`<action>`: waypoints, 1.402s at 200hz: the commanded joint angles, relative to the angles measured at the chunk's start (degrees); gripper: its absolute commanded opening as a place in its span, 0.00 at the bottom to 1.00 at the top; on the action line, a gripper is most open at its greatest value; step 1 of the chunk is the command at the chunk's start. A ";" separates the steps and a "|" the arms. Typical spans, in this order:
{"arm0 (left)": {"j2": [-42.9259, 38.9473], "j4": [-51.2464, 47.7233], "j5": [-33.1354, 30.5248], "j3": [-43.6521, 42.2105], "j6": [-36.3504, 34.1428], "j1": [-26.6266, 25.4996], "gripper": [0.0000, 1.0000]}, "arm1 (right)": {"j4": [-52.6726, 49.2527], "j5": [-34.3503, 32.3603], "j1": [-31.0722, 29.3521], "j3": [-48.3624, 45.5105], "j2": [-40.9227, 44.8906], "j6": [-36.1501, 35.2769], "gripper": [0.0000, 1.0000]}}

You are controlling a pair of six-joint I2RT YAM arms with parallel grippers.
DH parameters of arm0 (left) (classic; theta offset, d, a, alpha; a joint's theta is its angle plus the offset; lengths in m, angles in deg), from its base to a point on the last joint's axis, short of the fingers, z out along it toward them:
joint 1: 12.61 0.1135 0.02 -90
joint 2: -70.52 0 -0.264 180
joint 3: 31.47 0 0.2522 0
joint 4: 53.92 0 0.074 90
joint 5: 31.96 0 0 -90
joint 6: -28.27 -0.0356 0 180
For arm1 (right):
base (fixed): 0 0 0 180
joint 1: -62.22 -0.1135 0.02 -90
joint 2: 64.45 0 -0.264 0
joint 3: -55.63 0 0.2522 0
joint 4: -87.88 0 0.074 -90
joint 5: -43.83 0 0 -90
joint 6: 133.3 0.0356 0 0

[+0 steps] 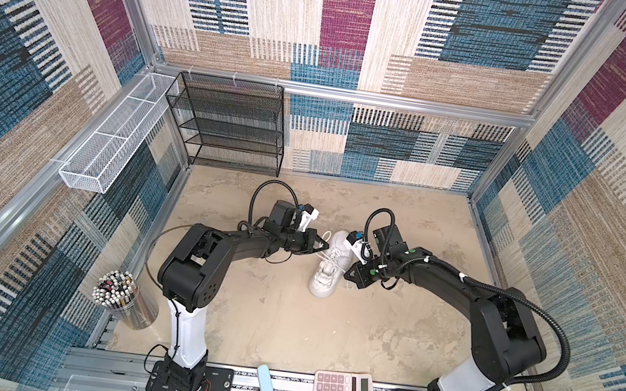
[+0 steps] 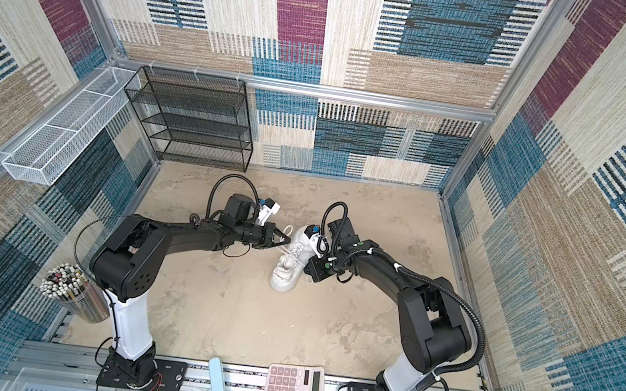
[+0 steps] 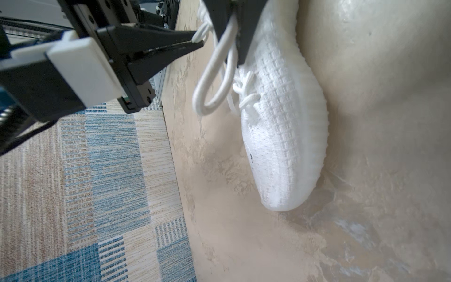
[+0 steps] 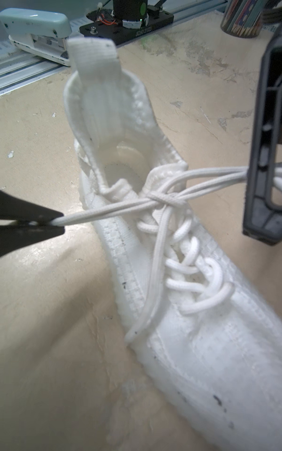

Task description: Tie the shoes

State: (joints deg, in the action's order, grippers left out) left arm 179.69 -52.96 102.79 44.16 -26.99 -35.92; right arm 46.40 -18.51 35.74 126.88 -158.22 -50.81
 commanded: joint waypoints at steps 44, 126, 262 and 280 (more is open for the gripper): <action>0.65 1.36 -3.03 2.35 -1.75 0.48 0.00 | -9.76 -2.45 -1.29 -2.56 -0.33 4.03 0.00; 3.00 -1.88 -6.11 5.38 -2.78 3.10 0.00 | -11.35 -6.51 -1.90 -2.09 -2.62 4.08 0.00; 1.61 7.01 -4.95 0.41 3.05 4.18 0.00 | -14.66 -10.07 -1.84 0.95 -2.78 2.32 0.00; 0.58 6.12 -5.12 0.05 2.13 3.33 0.00 | -15.55 -11.13 -1.87 2.06 -2.18 2.51 0.00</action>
State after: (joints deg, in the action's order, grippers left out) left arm 181.98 -52.98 104.65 44.07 -24.24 -32.80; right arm 47.42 -22.80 33.77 128.39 -161.07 -48.17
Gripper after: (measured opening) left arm 0.065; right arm 0.068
